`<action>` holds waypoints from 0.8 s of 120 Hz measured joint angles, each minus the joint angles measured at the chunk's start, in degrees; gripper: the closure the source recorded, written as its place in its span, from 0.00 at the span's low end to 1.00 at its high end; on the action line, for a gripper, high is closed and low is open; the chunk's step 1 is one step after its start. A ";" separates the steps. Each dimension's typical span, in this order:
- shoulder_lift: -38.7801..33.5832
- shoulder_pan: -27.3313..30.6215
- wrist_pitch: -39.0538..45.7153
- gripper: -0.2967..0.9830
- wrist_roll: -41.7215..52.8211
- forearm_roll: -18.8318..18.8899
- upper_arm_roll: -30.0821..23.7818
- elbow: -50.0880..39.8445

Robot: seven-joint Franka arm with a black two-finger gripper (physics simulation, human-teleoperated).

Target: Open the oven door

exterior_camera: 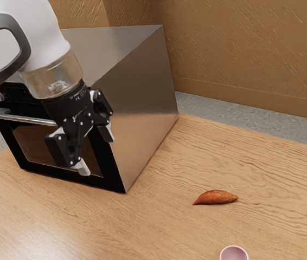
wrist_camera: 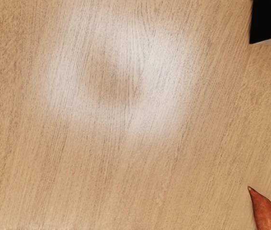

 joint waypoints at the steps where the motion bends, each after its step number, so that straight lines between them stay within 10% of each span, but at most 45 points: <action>1: -0.04 -0.01 -0.04 0.23 -0.41 -0.03 -0.13 -0.15; 29: -14.34 12.94 2.99 0.23 -9.57 2.13 -0.31 -13.59; 61: -12.81 33.61 15.74 0.23 -7.64 5.28 -5.88 -14.57; 96: -11.18 38.05 21.42 0.23 2.25 3.30 -9.64 -15.88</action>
